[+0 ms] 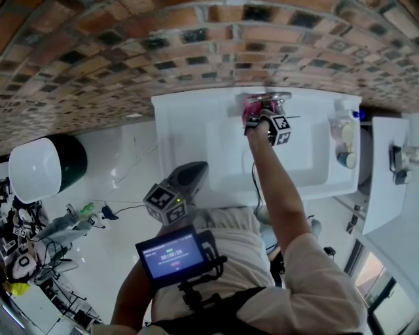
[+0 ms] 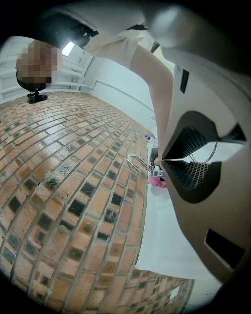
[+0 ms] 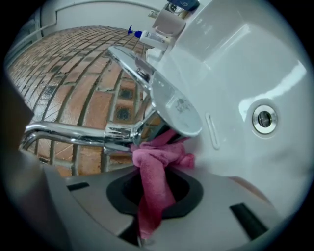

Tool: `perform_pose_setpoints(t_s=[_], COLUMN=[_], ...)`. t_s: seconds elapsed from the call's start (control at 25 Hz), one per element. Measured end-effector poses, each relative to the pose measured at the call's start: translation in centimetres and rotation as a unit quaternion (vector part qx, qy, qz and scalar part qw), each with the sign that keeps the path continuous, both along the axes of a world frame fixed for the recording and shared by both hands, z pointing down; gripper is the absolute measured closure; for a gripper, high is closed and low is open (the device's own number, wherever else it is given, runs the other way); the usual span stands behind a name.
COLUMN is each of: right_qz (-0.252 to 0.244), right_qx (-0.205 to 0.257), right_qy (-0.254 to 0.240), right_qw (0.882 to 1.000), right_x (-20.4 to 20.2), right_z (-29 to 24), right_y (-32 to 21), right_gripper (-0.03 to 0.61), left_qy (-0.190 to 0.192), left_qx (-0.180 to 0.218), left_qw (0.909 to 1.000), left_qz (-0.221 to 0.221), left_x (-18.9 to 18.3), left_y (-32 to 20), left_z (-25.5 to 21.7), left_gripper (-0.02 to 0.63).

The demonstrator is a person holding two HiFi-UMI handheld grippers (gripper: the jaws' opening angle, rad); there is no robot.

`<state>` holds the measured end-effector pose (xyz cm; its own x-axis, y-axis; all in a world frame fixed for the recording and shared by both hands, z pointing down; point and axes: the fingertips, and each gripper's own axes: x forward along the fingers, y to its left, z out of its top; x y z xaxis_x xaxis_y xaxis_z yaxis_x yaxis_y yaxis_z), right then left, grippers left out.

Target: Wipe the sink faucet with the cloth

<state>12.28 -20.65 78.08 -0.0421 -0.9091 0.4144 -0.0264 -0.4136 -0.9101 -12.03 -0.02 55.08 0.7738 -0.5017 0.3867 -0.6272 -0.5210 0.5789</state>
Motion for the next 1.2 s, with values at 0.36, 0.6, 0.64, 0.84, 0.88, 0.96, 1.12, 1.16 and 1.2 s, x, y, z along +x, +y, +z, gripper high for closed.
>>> perform_pose_setpoints(t_s=[0.36,0.6,0.64,0.84,0.88,0.96,1.12,1.16,1.2], right_qz=[-0.008,-0.006,-0.007,-0.056,-0.069,-0.093,-0.137,-0.148,-0.16], right_qx=[0.041,0.072,0.081,0.104,0.108,0.116,0.145,0.153,0.158], right_qy=[-0.014,-0.039,-0.04,0.014,0.032,0.069,0.154,0.179,0.207], right_qw=[0.999,0.997,0.996,0.993,0.991,0.986,0.968,0.961,0.952], right_x=[0.7,-0.1,-0.2,0.2,0.2,0.1,-0.4,-0.6,-0.9], right_z=[-0.7,-5.7,-7.2,-10.0,-10.5,-11.5,-14.2,-14.9,-15.5], right_y=[0.1,0.1,0.0,-0.3,-0.3,-0.2,-0.1,-0.1,-0.1], right_gripper=[0.517,0.517,0.517,0.518,0.518,0.518,0.518,0.518,0.518], left_qy=[-0.001,0.009,0.011,0.016,0.015,0.015,0.015,0.015,0.016], left_qx=[0.007,0.002,0.002,0.001,0.003,0.006,0.007,0.009,0.01], left_qw=[1.0,1.0,0.9999,0.9999,0.9999,0.9999,0.9999,0.9998,0.9998], left_qz=[0.001,0.002,0.002,0.003,0.004,0.004,0.003,0.003,0.003], left_x=[-0.4,0.0,0.1,0.1,0.1,0.0,-0.2,-0.2,-0.3], left_y=[0.2,0.5,0.6,0.9,0.9,0.9,1.3,1.4,1.4], left_z=[-0.2,0.0,0.0,-0.1,-0.2,-0.3,-0.4,-0.4,-0.5], left_gripper=[0.614,0.614,0.614,0.614,0.614,0.614,0.614,0.614,0.614])
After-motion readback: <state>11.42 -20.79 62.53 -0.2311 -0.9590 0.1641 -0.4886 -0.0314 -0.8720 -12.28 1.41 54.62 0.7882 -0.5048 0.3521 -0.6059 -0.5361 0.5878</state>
